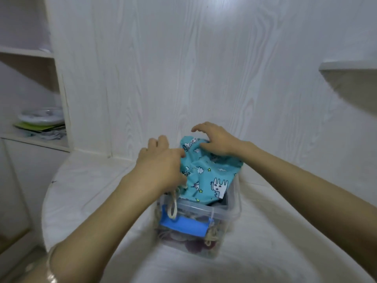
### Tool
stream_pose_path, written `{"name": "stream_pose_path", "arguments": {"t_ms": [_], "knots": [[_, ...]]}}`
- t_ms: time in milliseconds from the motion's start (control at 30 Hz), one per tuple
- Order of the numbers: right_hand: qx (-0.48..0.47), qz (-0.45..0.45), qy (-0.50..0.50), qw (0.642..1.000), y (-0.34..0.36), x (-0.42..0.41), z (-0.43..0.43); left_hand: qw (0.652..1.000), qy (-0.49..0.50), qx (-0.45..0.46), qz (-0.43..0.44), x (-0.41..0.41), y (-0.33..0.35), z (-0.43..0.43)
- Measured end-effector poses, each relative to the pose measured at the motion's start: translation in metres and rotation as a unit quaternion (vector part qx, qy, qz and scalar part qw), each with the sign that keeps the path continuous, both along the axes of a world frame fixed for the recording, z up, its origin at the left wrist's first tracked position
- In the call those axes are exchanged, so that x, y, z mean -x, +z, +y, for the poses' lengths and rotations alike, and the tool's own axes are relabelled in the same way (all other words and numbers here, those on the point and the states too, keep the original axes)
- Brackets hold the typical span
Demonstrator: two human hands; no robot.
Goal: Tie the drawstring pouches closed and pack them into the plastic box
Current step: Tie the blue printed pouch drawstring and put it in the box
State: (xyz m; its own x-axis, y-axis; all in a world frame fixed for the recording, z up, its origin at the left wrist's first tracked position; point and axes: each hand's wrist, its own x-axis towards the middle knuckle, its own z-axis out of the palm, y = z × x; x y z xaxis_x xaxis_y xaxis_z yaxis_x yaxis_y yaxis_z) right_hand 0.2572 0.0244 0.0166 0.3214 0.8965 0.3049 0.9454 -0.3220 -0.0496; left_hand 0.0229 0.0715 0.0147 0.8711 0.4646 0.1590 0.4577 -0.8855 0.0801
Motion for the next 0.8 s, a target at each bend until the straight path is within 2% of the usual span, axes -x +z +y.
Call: {"name": "stream_pose_path", "arguments": {"t_ms": [33, 67, 100, 133, 200, 300, 433, 467, 500, 567, 600, 667, 733, 800], "knots": [[0.031, -0.065, -0.022, 0.997, 0.006, 0.003, -0.006, 0.999, -0.044, 0.011, 0.029, -0.004, 0.003, 0.003], [0.082, -0.108, -0.051, 0.989, 0.013, 0.008, -0.012, 0.992, -0.083, 0.058, 0.076, -0.008, 0.004, 0.006], [0.142, -0.11, -0.078, 0.981, 0.017, 0.012, -0.017, 0.978, -0.108, 0.105, 0.142, -0.013, 0.005, 0.008], [0.205, -0.076, -0.093, 0.971, 0.018, 0.018, -0.019, 0.961, -0.12, 0.129, 0.212, -0.019, 0.005, 0.008], [0.298, 0.013, -0.08, 0.951, 0.012, 0.025, -0.016, 0.939, -0.118, 0.103, 0.307, -0.032, 0.003, 0.006], [0.385, 0.077, -0.042, 0.919, -0.009, 0.033, -0.004, 0.924, -0.105, 0.063, 0.362, -0.052, -0.001, 0.002], [0.441, 0.242, -0.028, 0.864, -0.023, 0.038, 0.005, 0.901, -0.086, 0.112, 0.411, -0.068, -0.016, 0.013], [0.438, 0.25, -0.023, 0.863, -0.022, 0.035, 0.005, 0.898, -0.088, 0.12, 0.414, -0.068, -0.019, 0.016], [0.409, 0.221, -0.017, 0.885, -0.016, 0.032, 0.004, 0.898, -0.093, 0.136, 0.408, -0.067, -0.018, 0.018], [0.302, 0.096, -0.032, 0.948, -0.002, 0.021, 0.002, 0.902, -0.105, 0.197, 0.37, -0.062, -0.01, 0.025], [0.253, 0.041, -0.042, 0.966, 0.003, 0.015, 0.003, 0.9, -0.112, 0.232, 0.352, -0.06, -0.003, 0.031], [0.226, 0.014, -0.041, 0.973, 0.004, 0.01, 0.007, 0.884, -0.127, 0.277, 0.354, -0.056, 0.009, 0.037], [0.269, 0.011, -0.027, 0.963, -0.006, 0.014, 0.017, 0.871, -0.13, 0.283, 0.381, -0.055, 0.012, 0.034], [0.32, 0.01, -0.037, 0.947, -0.018, 0.02, 0.027, 0.866, -0.12, 0.25, 0.416, -0.06, 0.004, 0.026]]}}
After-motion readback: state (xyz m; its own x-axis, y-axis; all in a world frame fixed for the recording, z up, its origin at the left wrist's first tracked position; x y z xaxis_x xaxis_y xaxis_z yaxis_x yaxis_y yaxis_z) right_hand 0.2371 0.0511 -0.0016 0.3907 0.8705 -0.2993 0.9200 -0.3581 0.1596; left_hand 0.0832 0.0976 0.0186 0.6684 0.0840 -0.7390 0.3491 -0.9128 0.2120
